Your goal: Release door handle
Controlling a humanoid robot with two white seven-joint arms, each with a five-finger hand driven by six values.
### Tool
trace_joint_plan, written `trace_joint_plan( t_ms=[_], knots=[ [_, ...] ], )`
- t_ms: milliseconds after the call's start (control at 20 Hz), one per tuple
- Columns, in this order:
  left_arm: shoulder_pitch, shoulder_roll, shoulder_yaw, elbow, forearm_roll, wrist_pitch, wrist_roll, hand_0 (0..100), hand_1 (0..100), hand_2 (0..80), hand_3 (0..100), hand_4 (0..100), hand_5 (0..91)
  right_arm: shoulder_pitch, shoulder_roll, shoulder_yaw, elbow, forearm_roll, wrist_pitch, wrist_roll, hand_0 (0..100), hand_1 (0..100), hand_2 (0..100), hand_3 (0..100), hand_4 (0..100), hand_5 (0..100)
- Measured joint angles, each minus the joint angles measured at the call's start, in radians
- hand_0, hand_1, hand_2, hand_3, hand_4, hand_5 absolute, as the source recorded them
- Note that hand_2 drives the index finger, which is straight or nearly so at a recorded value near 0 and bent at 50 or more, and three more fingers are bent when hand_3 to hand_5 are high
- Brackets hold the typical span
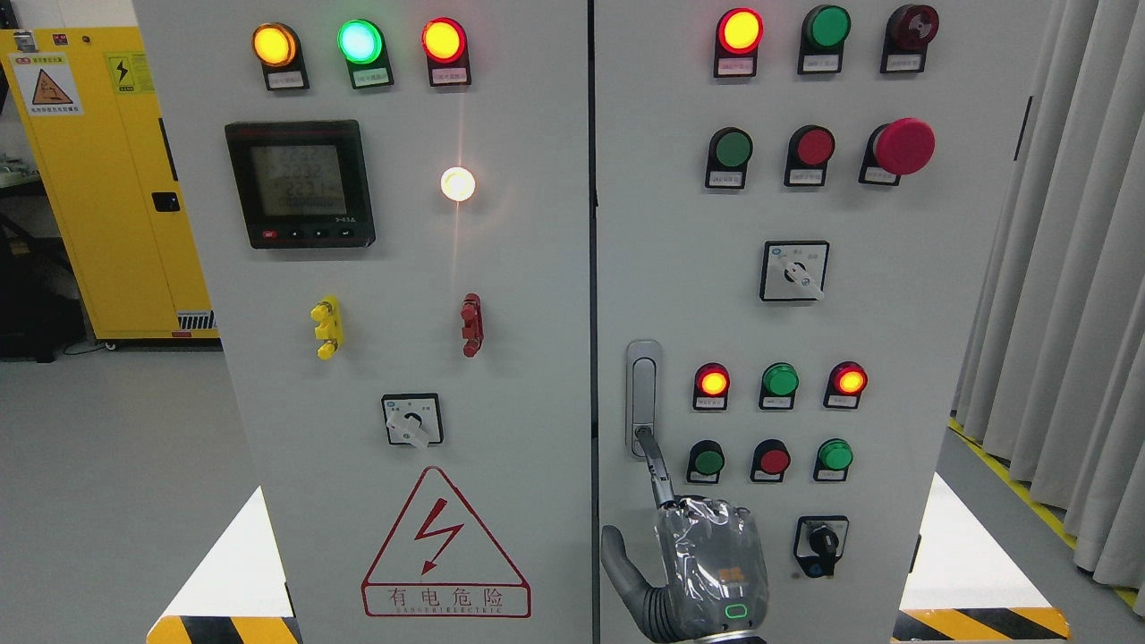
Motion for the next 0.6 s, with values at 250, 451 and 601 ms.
trace_joint_plan(
  t_ms=[250, 451, 601],
  knots=[
    [0.0, 0.0, 0.0, 0.0, 0.0, 0.0, 0.0, 12, 56, 0.0, 0, 0, 0.0, 0.003, 0.0, 0.001, -0.001, 0.0, 0.001, 0.014, 52, 37, 0, 100, 100, 100],
    [0.0, 0.0, 0.0, 0.0, 0.0, 0.0, 0.0, 12, 56, 0.0, 0, 0, 0.0, 0.009, 0.0, 0.001, -0.001, 0.001, 0.001, 0.018, 52, 37, 0, 100, 100, 100],
    [0.0, 0.0, 0.0, 0.0, 0.0, 0.0, 0.0, 12, 56, 0.0, 0, 0, 0.0, 0.011, 0.0, 0.001, -0.001, 0.002, 0.001, 0.018, 52, 37, 0, 100, 100, 100]
  ],
)
